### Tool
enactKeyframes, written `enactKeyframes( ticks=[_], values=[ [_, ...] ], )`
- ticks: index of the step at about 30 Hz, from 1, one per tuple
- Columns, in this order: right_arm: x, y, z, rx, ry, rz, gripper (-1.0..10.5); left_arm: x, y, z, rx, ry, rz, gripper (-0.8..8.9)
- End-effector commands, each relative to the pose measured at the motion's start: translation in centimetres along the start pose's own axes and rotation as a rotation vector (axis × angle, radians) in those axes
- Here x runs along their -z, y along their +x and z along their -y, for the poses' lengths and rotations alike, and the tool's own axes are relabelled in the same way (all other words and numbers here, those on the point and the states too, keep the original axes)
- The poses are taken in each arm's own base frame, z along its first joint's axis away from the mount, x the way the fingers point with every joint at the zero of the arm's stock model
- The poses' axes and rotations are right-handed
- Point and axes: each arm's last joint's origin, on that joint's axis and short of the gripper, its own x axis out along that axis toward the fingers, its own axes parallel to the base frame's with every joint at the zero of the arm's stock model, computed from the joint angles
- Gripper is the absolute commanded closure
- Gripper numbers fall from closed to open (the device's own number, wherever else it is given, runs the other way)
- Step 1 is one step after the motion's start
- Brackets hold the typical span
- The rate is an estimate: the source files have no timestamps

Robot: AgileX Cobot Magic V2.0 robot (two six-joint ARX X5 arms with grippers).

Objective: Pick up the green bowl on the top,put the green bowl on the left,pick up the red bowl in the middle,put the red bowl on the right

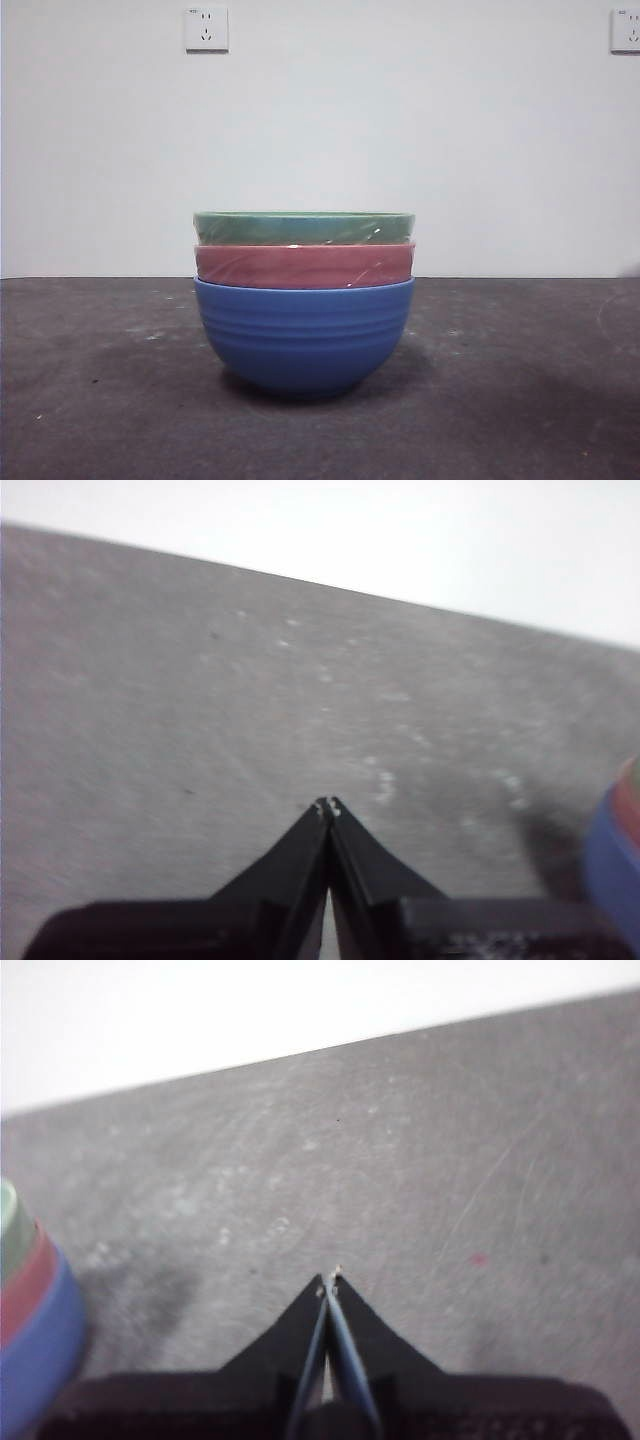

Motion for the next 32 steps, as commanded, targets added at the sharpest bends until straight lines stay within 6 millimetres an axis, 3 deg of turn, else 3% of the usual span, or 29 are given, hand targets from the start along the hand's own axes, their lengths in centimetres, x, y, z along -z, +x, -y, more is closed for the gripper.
enactKeyframes(
  ticks=[1, 8, 13, 23, 32],
  values=[
    [0.4, 0.1, 0.1, 0.003, 0.142, -0.012, 9.6, 0.5, 0.1, -0.1, 0.026, -0.137, -0.02, 8.17],
    [0.0, 0.0, 0.0, 0.001, 0.142, -0.005, 9.6, 0.2, 0.0, 0.4, 0.134, -0.158, -0.051, 8.2],
    [-1.4, -0.7, -0.4, 0.011, 0.189, -0.02, 9.6, -1.3, -0.8, 0.9, 0.134, -0.201, -0.085, 8.21],
    [-7.2, -1.6, -1.9, 0.022, 0.213, -0.052, 9.6, -7.5, -2.1, 2.8, 0.136, -0.2, -0.103, 8.21],
    [-12.7, -0.4, -3.4, -0.036, 0.073, -0.159, 9.6, -12.8, -0.4, 4.3, 0.294, -0.096, -0.202, 8.21]
  ],
)
